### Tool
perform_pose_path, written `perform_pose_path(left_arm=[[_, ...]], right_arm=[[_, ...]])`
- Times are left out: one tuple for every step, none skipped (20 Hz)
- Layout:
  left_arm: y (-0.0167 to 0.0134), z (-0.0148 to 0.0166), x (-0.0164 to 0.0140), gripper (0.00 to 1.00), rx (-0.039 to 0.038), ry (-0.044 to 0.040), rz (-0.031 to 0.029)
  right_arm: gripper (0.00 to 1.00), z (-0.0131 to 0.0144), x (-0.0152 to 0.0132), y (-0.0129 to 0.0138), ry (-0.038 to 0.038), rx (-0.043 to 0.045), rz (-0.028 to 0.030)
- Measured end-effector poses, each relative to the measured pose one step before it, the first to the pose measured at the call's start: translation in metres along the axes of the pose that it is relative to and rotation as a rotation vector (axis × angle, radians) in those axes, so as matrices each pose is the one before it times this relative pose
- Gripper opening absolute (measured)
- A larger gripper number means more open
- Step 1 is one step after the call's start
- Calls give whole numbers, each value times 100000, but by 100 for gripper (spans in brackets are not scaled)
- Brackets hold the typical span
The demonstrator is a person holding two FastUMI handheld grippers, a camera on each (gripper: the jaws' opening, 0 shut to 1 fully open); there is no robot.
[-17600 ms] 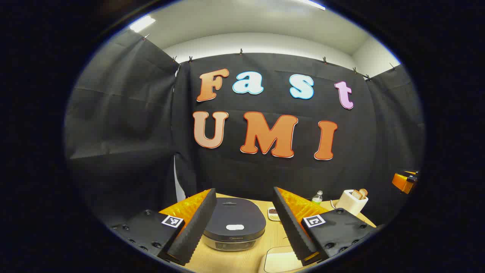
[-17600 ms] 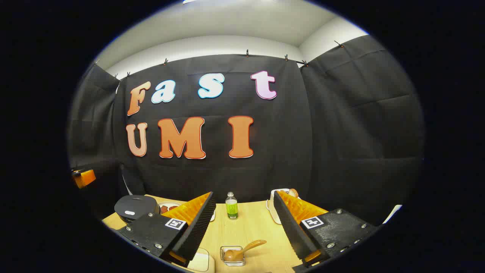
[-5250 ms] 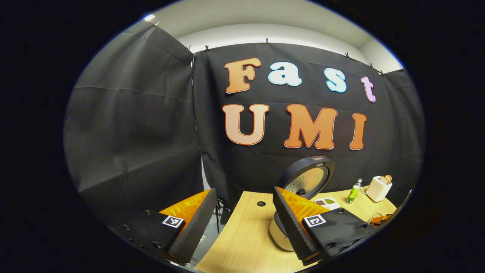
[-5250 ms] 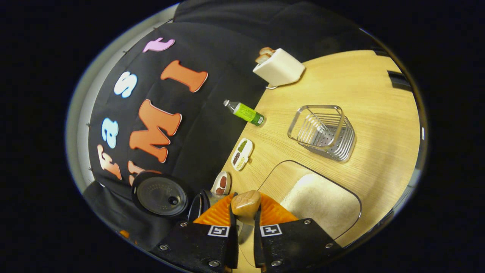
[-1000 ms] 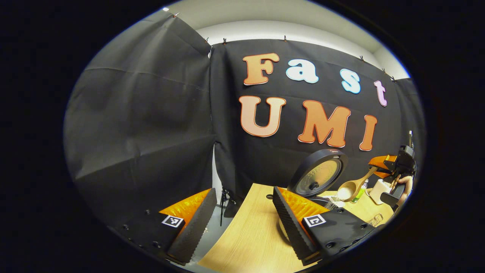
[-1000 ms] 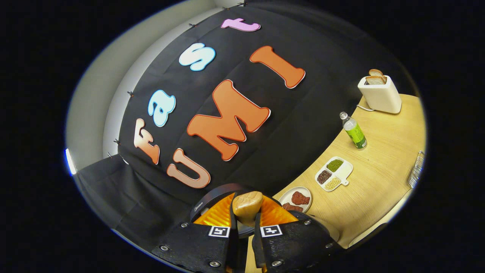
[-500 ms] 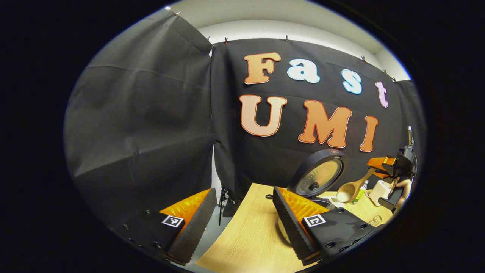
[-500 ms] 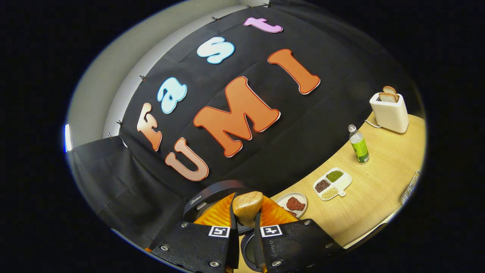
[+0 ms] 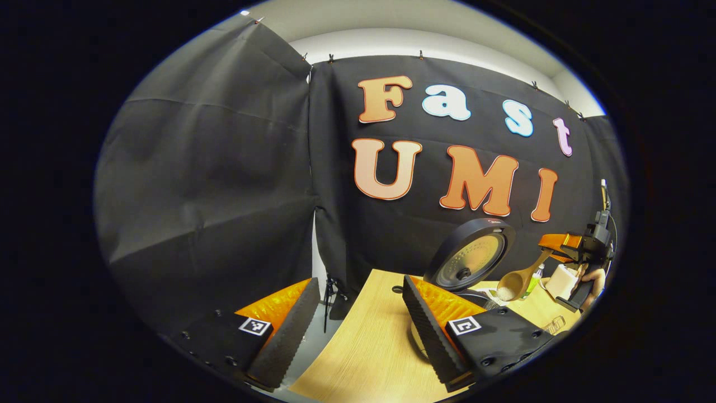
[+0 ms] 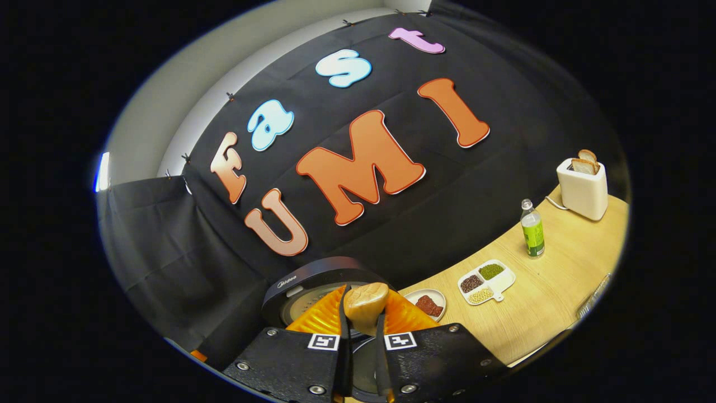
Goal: Close the left gripper, press the button to open the rice cooker; take a wooden spoon from the chopstick holder with the right hand, scoop a spoonful of rice and pour it into the rice cooker, then put the wooden spoon back into the chopstick holder.
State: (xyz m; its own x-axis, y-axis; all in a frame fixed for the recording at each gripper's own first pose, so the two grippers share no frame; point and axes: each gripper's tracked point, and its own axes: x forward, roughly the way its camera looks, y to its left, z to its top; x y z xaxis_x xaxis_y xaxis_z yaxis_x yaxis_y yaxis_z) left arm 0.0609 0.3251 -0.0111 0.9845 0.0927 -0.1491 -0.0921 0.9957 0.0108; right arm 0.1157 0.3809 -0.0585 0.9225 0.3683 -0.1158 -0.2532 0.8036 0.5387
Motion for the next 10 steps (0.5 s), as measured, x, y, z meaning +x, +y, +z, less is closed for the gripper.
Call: perform_pose_path(left_arm=[[21,-13,-3,98,-123,170,106],[37,37,13,98,-192,178,107],[-12,-26,-83,98,-170,187,20],[-30,-83,44,98,-20,176,-24],[81,-66,19,98,167,166,153],[69,-2,-17,98,197,-64,278],[20,-18,3,98,27,-204,138],[-31,102,-19,98,-155,27,143],[4,-39,-11,98,-261,-44,47],[-25,8,-37,98,-176,-2,-136]], right_arm=[[15,-46,-180,64,214,-1199,272],[15,-123,117,364,268,-1168,401],[15,-173,-32,96,237,-1153,321],[15,-70,43,182,-8,-1425,257],[15,-28,-28,96,18,-1687,256],[15,-101,-13,193,-12,-1827,195],[15,-160,-51,192,206,-1926,373],[15,-124,-120,258,77,-1778,448],[15,-18,5,214,-166,-1575,342],[15,-15,-139,46,-179,-1431,167]])
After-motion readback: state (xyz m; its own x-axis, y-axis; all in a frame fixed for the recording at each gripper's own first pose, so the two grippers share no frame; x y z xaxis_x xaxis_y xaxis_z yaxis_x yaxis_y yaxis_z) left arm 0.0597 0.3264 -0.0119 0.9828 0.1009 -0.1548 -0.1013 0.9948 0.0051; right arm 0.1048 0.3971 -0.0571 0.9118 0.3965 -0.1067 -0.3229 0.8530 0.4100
